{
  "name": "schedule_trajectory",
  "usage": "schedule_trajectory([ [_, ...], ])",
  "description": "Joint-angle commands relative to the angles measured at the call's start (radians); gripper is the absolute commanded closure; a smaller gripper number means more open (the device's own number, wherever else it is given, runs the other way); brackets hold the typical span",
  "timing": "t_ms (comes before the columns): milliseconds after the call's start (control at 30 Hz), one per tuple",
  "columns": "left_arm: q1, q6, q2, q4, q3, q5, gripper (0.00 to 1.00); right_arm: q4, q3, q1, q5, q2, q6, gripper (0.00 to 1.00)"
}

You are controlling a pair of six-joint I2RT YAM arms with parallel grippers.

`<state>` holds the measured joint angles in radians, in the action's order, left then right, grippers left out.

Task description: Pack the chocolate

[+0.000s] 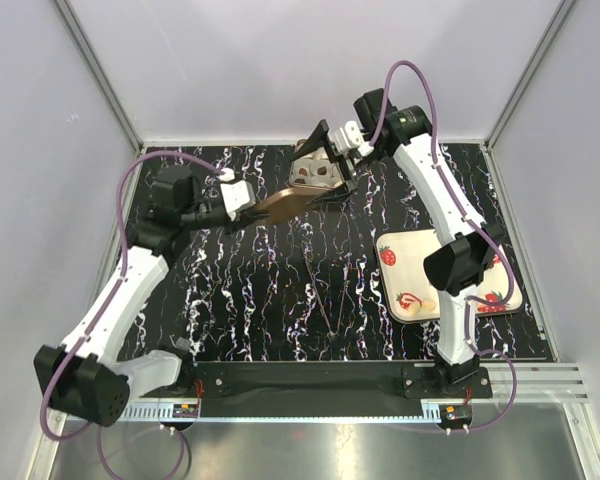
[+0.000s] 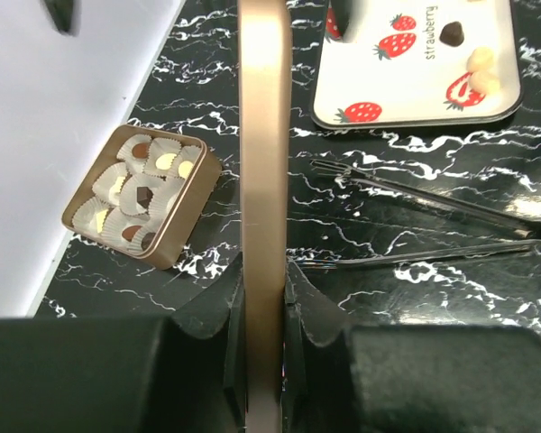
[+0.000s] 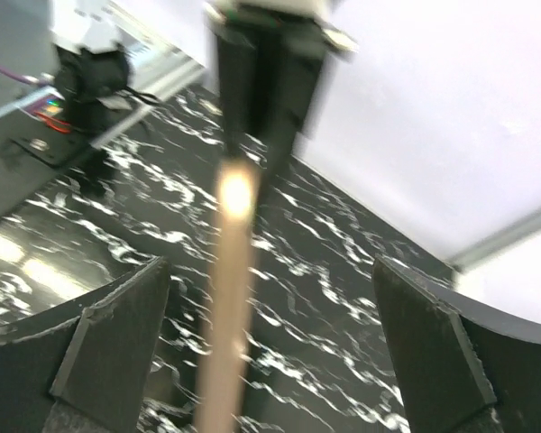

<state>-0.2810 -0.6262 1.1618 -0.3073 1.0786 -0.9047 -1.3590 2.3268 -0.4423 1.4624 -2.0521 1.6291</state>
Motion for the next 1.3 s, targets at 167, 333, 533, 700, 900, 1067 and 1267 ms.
schedule_trajectory([
  [167,0.003,0.284,-0.198,0.188,-0.108,0.061,1.00,0.270,0.255,0.126,-0.004,-0.154,-0.923,0.00],
  [333,0.003,0.304,-0.293,0.181,-0.126,0.182,1.00,0.921,0.051,0.174,-0.757,-0.074,-1.510,0.00],
  [533,0.003,0.533,-0.275,0.252,-0.054,0.287,1.00,1.533,-0.491,0.178,-0.916,0.168,-1.837,0.00],
  [700,0.022,0.851,-0.183,0.393,-0.034,0.230,1.00,1.697,-0.676,0.189,-0.621,0.227,-2.088,0.00],
  [900,0.199,1.341,-0.038,0.670,-0.026,0.147,1.00,2.049,-0.881,0.188,-0.508,0.290,-2.284,0.01],
  [1067,0.223,1.549,0.065,0.890,-0.014,0.133,1.00,2.147,-0.883,0.186,-0.487,0.248,-2.380,0.10],
  [1267,0.223,1.845,0.234,1.303,-0.023,0.135,1.00,2.405,-0.836,0.180,-0.422,0.106,-2.615,0.16],
])
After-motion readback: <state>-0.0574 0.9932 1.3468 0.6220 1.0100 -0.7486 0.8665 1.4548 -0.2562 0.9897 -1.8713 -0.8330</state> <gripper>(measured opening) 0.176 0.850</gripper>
